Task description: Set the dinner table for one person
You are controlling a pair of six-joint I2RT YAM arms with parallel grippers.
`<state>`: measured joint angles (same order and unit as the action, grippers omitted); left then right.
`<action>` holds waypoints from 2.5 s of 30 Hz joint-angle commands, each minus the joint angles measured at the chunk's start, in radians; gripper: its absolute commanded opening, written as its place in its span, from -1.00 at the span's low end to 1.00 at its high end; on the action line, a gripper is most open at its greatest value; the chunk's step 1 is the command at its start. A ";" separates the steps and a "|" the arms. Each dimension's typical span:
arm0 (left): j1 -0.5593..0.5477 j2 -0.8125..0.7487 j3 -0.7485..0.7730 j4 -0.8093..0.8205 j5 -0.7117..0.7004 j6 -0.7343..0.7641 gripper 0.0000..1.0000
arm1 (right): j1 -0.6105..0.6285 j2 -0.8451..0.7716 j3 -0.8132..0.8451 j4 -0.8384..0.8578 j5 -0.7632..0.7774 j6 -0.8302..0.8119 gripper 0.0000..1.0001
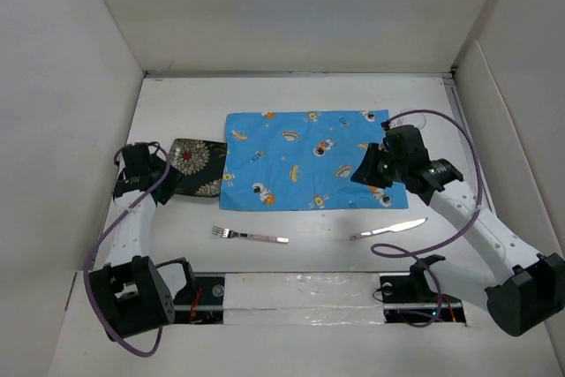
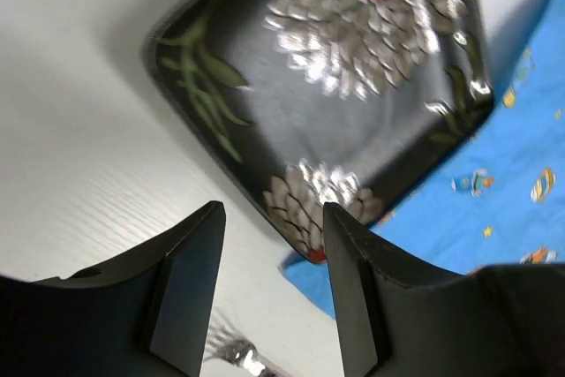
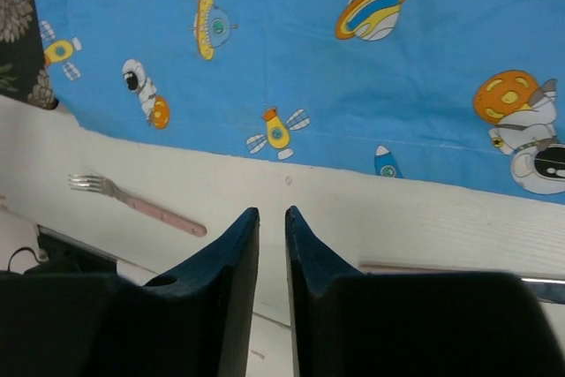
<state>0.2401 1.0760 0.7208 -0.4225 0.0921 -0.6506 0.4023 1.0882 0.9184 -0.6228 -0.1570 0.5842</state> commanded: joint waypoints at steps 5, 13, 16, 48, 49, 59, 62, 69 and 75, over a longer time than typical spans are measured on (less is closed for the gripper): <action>0.200 0.059 -0.118 0.155 0.038 -0.080 -0.01 | 0.110 0.004 -0.015 0.083 -0.049 0.005 -0.40; 0.212 0.186 -0.095 0.336 0.081 -0.119 0.00 | 0.154 0.047 0.022 0.078 -0.082 -0.044 -0.39; 0.203 0.252 -0.074 0.358 0.078 -0.119 -0.05 | 0.181 0.076 0.036 0.077 -0.092 -0.053 -0.39; 0.212 0.045 -0.107 0.217 -0.180 -0.147 -0.44 | 0.553 0.858 0.608 0.402 -0.178 0.192 -0.17; 0.212 0.039 -0.106 0.218 -0.175 -0.144 -0.43 | 0.553 0.883 0.629 0.403 -0.173 0.216 -0.16; 0.144 -0.057 -0.067 0.211 -0.029 -0.139 -0.24 | 0.572 1.098 0.847 0.402 -0.053 0.310 -0.06; 0.067 -0.128 -0.026 0.185 0.006 -0.113 -0.28 | 0.572 1.151 0.911 0.396 -0.030 0.336 -0.01; -0.091 -0.205 0.043 0.047 0.075 0.020 -0.27 | 0.581 1.249 1.010 0.387 -0.003 0.382 0.05; -0.190 -0.286 0.009 0.094 0.149 0.089 -0.27 | 0.581 1.366 1.160 0.335 -0.006 0.405 0.05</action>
<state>0.0700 0.8200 0.7334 -0.3386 0.1791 -0.6292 0.9707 2.4149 1.9858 -0.2832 -0.1806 0.9668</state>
